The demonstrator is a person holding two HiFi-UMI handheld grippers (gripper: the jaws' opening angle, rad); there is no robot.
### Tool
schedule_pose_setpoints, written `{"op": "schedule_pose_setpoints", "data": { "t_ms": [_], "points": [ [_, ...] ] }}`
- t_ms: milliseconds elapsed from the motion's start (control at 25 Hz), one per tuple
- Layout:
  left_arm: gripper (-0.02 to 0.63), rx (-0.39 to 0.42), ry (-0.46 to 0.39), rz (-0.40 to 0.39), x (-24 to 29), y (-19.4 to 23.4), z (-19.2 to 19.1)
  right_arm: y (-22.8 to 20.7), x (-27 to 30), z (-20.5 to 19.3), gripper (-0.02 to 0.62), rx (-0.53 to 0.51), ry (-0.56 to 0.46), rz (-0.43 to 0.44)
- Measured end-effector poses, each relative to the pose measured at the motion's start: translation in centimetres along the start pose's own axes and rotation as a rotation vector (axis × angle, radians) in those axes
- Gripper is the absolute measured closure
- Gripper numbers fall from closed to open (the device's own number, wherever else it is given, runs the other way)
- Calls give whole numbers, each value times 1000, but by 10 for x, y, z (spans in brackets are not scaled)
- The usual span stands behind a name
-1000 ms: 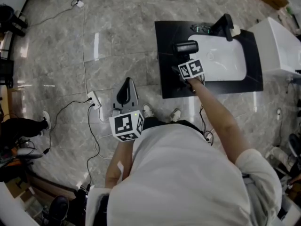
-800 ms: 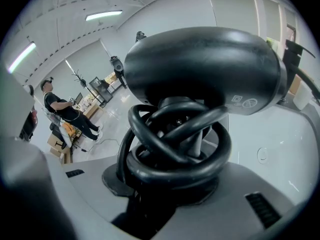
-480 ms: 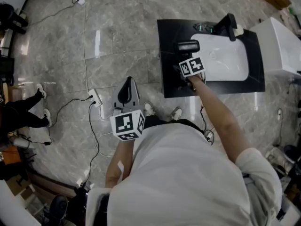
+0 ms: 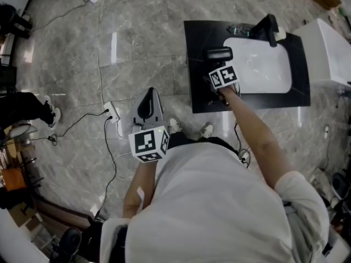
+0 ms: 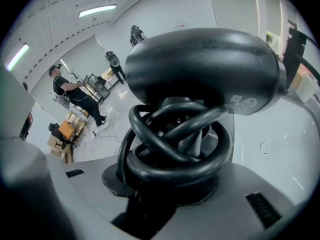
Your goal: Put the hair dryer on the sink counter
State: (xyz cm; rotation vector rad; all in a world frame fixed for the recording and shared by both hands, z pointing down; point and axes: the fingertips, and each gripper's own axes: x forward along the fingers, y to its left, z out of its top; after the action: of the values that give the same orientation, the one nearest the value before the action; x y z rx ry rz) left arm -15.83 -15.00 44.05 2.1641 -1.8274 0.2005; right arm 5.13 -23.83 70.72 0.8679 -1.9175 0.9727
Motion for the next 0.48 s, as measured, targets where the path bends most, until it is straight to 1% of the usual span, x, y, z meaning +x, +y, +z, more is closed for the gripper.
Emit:
{"op": "schedule_pose_setpoints", "data": {
  "t_ms": [160, 360, 480],
  "points": [
    [604, -7, 13, -2, 4, 0, -4, 0, 0, 0, 415, 6, -5, 2],
    [604, -13, 21, -10, 7, -3, -5, 1, 1, 0, 413, -21, 8, -6],
    [604, -15, 20, -17, 9, -5, -5, 1, 1, 1, 413, -2, 6, 13]
  ]
}}
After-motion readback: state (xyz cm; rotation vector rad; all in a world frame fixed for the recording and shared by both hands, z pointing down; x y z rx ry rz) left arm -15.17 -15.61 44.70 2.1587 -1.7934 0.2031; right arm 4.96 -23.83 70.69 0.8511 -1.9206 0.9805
